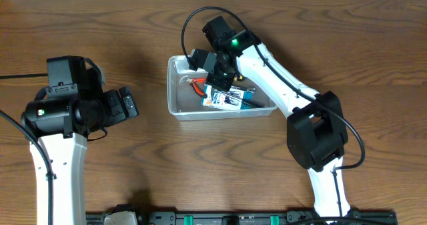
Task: Pack container
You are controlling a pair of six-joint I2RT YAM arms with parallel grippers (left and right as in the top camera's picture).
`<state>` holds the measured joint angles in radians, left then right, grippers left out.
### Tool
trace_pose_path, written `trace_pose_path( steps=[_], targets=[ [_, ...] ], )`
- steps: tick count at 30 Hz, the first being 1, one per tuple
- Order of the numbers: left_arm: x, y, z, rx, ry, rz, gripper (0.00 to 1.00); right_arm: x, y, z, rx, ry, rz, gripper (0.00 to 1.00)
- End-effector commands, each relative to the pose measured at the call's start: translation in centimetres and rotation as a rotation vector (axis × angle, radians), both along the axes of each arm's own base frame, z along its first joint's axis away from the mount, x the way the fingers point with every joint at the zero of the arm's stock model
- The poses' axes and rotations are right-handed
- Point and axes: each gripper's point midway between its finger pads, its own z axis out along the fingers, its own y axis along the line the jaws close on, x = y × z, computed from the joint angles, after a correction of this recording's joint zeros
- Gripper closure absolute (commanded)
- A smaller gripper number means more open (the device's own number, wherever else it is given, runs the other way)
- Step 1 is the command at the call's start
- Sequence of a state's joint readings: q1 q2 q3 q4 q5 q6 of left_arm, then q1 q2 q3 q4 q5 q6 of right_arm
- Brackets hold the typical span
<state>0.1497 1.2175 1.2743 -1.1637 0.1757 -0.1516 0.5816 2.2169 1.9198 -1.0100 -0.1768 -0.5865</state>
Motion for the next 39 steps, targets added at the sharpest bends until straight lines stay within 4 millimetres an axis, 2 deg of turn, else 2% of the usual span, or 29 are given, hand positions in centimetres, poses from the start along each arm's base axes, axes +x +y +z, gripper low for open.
trace_pose_path(
  steps=[1, 4, 6, 8, 9, 10, 14, 16, 19, 22, 26, 28, 31, 34, 37, 39],
  targets=[
    [0.3, 0.3, 0.6, 0.022, -0.018, -0.013, 0.04, 2.3, -0.3, 4.8, 0.092, -0.059, -0.136, 0.69],
    [1.6, 0.3, 1.4, 0.040, -0.089, -0.033, 0.05, 5.0, -2.2, 9.7, 0.156, -0.170, -0.254, 0.67],
    [3.1, 0.0, 2.5, 0.063, -0.173, -0.072, 0.05, 7.7, -4.7, 13.4, 0.213, -0.266, -0.420, 0.64],
    [5.2, 0.0, 4.1, 0.132, -0.277, -0.112, 0.05, 10.4, -8.3, 16.3, 0.260, -0.358, -0.595, 0.29],
    [6.2, 0.3, 4.8, 0.185, -0.323, -0.112, 0.04, 11.4, -10.0, 17.4, 0.285, -0.387, -0.659, 0.09],
    [7.4, 0.6, 5.7, 0.233, -0.373, -0.110, 0.02, 12.1, -11.4, 18.1, 0.311, -0.400, -0.706, 0.01],
    [12.1, 0.5, 8.8, 0.292, -0.576, -0.124, 0.02, 14.0, -16.8, 18.9, 0.351, -0.411, -0.822, 0.01],
    [13.7, 0.5, 9.7, 0.300, -0.640, -0.116, 0.02, 14.6, -19.7, 18.8, 0.318, -0.434, -0.859, 0.01],
    [14.8, 0.5, 10.5, 0.321, -0.688, -0.129, 0.02, 14.8, -25.7, 19.0, 0.231, -0.483, -0.976, 0.01],
    [13.7, -0.2, 10.8, 0.416, -0.671, -0.261, 0.02, 13.6, -30.3, 20.0, 0.230, -0.474, -1.102, 0.01],
    [10.6, -2.2, 12.0, 0.440, -0.680, -0.358, 0.02, 10.2, -35.5, 22.0, 0.243, -0.455, -1.274, 0.01],
    [9.1, -3.0, 12.6, 0.433, -0.692, -0.381, 0.02, 8.5, -36.5, 23.0, 0.269, -0.463, -1.307, 0.01],
    [6.8, -4.0, 13.9, 0.426, -0.751, -0.397, 0.02, 5.7, -36.6, 24.6, 0.332, -0.509, -1.298, 0.01],
    [4.2, -4.5, 14.6, 0.424, -0.802, -0.405, 0.02, 2.0, -35.4, 25.5, 0.367, -0.581, -1.264, 0.01],
    [1.6, -4.8, 15.2, 0.427, -0.869, -0.409, 0.02, -2.0, -33.6, 25.5, 0.390, -0.640, -1.206, 0.01],
    [-0.4, -4.8, 14.9, 0.425, -0.906, -0.412, 0.02, -5.3, -32.3, 24.5, 0.384, -0.654, -1.165, 0.01]
  ],
)
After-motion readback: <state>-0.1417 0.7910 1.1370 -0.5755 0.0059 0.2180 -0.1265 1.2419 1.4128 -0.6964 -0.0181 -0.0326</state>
